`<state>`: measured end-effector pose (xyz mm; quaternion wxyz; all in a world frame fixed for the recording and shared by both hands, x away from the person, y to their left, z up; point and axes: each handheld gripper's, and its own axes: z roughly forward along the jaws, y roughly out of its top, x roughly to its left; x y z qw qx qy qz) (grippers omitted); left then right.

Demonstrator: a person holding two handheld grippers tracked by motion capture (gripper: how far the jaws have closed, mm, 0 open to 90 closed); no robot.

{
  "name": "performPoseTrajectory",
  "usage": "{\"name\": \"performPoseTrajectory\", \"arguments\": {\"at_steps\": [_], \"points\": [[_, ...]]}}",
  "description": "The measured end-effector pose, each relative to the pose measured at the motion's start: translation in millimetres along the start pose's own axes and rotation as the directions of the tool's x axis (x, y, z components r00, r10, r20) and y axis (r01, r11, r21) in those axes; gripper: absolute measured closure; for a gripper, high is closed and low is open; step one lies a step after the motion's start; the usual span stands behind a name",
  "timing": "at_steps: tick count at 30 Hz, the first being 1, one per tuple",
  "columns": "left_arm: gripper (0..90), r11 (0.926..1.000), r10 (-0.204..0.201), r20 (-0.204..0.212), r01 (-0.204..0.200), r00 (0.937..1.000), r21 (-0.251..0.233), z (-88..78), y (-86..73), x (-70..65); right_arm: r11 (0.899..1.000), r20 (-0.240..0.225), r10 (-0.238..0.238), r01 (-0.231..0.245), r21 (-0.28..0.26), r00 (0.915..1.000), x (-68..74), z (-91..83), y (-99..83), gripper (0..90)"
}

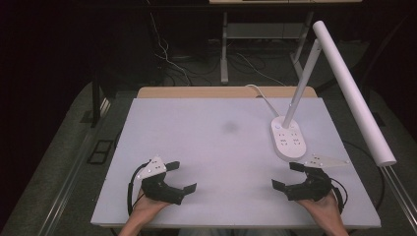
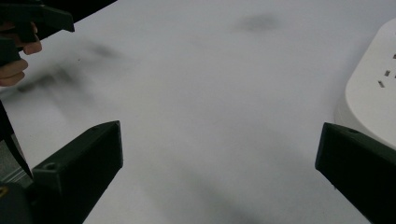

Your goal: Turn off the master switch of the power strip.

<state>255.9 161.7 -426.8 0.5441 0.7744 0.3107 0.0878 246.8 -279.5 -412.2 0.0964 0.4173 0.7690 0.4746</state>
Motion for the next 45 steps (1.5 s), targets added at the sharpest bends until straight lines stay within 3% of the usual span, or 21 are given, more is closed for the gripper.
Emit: {"name": "performPoseTrajectory", "arguments": {"at_steps": [28,45], "points": [[0.0,1.0000,-0.006,-0.002,0.006,1.0000,0.006,0.4,-0.6,-0.2,0.999,-0.007,0.008,-0.008,0.041,0.9999,1.5,2.3,-0.9,0.1],[0.0,0.9999,-0.011,-0.002,0.011,0.9999,0.007,-0.1,-1.1,0.3,0.996,-0.010,-0.018,0.019,0.084,0.9998,1.8,7.1,7.2,0.1]]}}
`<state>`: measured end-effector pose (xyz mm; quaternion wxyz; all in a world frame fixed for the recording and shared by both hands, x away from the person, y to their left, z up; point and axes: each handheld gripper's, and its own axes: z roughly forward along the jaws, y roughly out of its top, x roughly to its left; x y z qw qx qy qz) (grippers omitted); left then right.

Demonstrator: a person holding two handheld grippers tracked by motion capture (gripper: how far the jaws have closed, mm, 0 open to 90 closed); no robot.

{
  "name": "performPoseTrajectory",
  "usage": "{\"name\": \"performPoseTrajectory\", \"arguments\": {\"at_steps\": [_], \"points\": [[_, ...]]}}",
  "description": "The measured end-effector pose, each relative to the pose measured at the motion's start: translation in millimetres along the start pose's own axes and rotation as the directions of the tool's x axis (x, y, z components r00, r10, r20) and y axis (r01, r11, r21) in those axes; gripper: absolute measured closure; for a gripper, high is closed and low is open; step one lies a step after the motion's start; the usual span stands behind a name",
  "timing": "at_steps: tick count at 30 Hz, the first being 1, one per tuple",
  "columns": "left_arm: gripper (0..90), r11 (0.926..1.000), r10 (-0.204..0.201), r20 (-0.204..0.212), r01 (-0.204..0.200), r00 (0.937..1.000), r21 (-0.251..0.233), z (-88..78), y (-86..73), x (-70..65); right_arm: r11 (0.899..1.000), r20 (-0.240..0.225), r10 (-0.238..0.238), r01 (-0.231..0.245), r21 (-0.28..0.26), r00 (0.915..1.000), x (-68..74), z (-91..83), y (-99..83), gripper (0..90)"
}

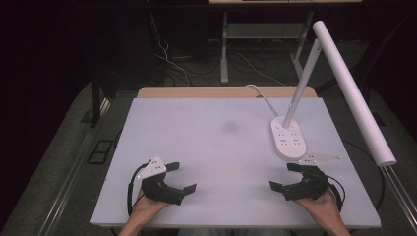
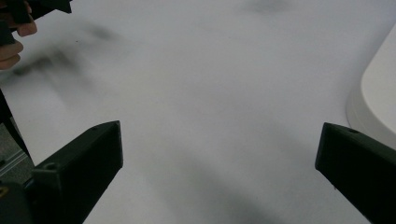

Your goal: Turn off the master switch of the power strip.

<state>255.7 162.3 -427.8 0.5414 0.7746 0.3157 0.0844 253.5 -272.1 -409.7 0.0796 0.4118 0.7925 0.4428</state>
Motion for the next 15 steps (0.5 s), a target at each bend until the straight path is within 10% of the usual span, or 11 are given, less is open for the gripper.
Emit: {"name": "performPoseTrajectory", "arguments": {"at_steps": [15], "points": [[0.0,1.0000,-0.007,0.002,0.007,1.0000,0.002,-0.2,-0.3,0.2,1.000,0.001,-0.011,0.011,0.028,0.9999,-5.2,1.9,22.4,0.1]]}}
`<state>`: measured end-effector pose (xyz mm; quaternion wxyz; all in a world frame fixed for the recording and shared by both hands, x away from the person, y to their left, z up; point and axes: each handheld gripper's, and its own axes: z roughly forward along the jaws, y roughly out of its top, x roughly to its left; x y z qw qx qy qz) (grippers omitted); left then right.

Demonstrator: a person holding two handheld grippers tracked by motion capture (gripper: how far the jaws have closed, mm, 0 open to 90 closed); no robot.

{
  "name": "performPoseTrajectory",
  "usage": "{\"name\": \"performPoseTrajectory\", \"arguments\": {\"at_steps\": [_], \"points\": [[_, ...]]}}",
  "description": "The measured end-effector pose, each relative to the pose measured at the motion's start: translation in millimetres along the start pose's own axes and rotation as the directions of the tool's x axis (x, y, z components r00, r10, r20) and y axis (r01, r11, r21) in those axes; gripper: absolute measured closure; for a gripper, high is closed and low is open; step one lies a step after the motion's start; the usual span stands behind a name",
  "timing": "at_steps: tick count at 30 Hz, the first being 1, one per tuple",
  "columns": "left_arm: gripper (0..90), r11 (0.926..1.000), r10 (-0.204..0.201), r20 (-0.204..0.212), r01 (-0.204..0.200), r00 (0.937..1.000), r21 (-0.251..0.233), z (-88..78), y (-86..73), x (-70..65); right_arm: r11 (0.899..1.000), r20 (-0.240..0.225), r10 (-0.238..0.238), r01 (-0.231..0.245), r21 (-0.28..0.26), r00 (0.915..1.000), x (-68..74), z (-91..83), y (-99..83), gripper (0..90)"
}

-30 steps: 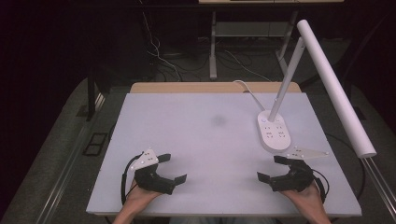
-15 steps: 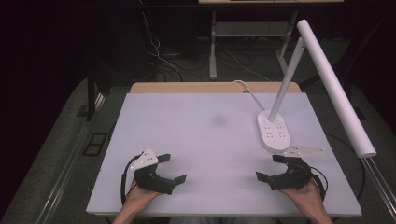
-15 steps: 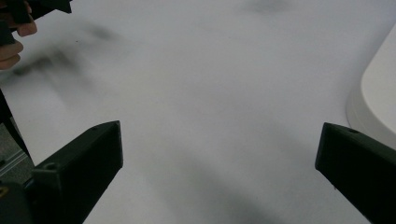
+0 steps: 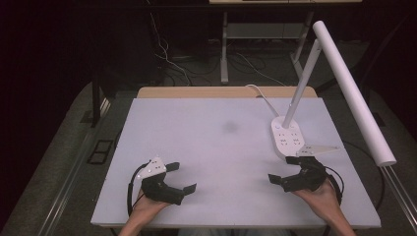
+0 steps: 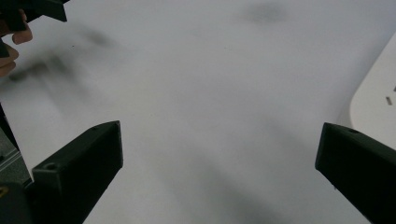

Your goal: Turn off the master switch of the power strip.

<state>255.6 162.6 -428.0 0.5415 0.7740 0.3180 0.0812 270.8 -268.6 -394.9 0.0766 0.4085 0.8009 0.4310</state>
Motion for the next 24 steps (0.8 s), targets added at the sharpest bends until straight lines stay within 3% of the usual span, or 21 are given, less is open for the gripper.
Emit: {"name": "performPoseTrajectory", "arguments": {"at_steps": [24], "points": [[0.0,0.9999,-0.009,-0.001,0.009,1.0000,-0.008,-0.9,-0.2,1.4,0.996,0.021,-0.056,0.054,0.072,0.9982,-7.4,7.8,37.1,0.1]]}}
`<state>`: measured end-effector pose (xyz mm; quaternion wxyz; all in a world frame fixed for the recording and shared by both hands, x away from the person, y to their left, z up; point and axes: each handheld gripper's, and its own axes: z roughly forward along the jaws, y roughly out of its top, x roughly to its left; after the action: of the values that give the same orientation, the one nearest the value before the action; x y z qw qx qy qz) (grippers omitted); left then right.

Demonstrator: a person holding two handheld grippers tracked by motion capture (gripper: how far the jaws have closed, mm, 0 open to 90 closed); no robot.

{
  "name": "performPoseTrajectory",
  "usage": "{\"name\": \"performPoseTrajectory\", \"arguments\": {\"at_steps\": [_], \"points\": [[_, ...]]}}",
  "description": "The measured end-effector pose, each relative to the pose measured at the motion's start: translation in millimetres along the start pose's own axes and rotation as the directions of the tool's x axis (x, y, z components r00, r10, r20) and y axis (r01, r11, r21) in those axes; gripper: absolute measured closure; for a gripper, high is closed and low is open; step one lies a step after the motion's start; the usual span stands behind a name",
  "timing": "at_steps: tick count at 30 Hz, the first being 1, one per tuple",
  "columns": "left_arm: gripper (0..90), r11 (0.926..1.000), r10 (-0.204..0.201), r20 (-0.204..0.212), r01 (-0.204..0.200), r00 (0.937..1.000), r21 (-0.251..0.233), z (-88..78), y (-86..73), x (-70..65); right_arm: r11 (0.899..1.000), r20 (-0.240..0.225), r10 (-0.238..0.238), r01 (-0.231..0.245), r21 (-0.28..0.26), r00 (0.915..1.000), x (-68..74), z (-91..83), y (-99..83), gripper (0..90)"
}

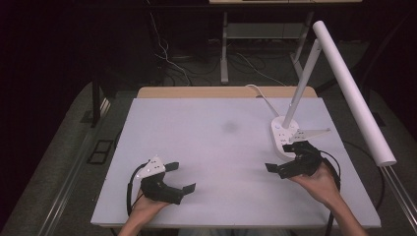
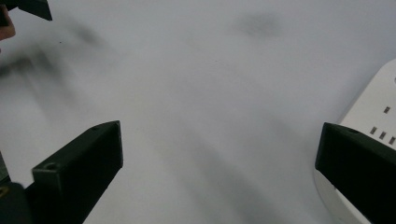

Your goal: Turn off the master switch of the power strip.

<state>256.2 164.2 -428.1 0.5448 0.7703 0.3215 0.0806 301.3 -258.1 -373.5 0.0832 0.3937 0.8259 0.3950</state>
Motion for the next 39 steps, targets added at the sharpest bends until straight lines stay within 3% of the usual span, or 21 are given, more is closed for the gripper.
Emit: {"name": "performPoseTrajectory", "arguments": {"at_steps": [39], "points": [[0.0,0.9999,0.005,0.000,-0.005,1.0000,0.010,1.1,-0.5,0.0,0.996,0.060,-0.056,0.052,0.066,0.9966,-29.2,15.2,50.3,0.1]]}}
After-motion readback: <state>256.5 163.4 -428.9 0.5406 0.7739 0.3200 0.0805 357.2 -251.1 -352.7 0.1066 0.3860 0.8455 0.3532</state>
